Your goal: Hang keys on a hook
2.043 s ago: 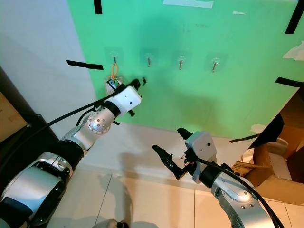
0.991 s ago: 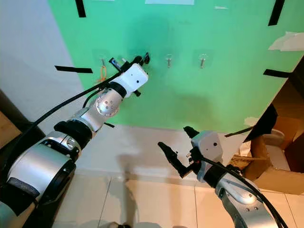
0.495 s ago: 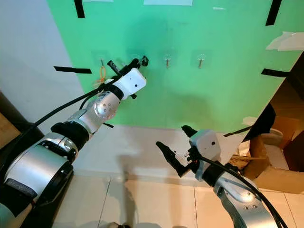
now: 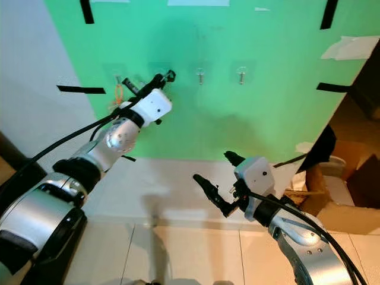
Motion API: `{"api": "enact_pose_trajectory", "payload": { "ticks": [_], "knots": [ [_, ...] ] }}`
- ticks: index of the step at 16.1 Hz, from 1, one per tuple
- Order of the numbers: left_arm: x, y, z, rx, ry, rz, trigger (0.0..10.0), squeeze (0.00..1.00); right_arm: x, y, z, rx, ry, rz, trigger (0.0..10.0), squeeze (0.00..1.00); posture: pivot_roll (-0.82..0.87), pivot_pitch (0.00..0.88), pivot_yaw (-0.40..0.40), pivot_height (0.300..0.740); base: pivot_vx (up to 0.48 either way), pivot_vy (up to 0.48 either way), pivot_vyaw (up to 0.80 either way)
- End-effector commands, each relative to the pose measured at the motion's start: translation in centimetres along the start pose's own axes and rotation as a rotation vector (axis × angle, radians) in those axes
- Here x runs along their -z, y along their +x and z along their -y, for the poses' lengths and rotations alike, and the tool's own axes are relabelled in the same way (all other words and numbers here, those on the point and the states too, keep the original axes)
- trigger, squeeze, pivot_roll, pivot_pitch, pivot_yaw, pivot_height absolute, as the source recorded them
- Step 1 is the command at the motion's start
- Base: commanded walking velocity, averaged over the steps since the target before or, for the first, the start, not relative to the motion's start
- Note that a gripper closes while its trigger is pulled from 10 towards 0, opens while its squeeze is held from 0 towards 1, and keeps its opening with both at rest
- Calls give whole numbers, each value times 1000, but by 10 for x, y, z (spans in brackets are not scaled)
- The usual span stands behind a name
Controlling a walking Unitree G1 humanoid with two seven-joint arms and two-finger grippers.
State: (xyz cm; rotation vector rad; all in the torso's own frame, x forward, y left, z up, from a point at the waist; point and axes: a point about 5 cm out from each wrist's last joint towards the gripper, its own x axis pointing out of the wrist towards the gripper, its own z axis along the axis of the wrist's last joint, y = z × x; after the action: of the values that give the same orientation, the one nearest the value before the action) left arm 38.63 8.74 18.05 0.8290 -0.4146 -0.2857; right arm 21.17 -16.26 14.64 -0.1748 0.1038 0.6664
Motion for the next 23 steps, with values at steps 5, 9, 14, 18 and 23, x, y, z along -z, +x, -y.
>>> {"api": "enact_pose_trajectory", "payload": {
  "ticks": [5,9,14,18,23],
  "knots": [
    [12,-15,-8,-12,-140,13,10000,0,-24,10,11,65,61,119,10000,0,-257,0,80,740,0,0,0],
    [-1,-11,-13,-14,-171,85,10000,0,-27,20,16,114,50,133,10000,0,-252,0,74,740,0,0,0],
    [-2,-10,-17,14,-127,88,10000,0,-26,23,16,97,20,110,10000,0,-239,0,58,740,0,0,0],
    [-16,-3,-12,23,-84,141,10000,0,-26,23,15,88,10,103,10000,0,-247,0,55,740,0,0,0],
    [-10,0,-8,21,-35,74,10000,0,-27,22,14,65,6,106,10000,0,-249,0,45,740,0,0,0]
  ]
}}
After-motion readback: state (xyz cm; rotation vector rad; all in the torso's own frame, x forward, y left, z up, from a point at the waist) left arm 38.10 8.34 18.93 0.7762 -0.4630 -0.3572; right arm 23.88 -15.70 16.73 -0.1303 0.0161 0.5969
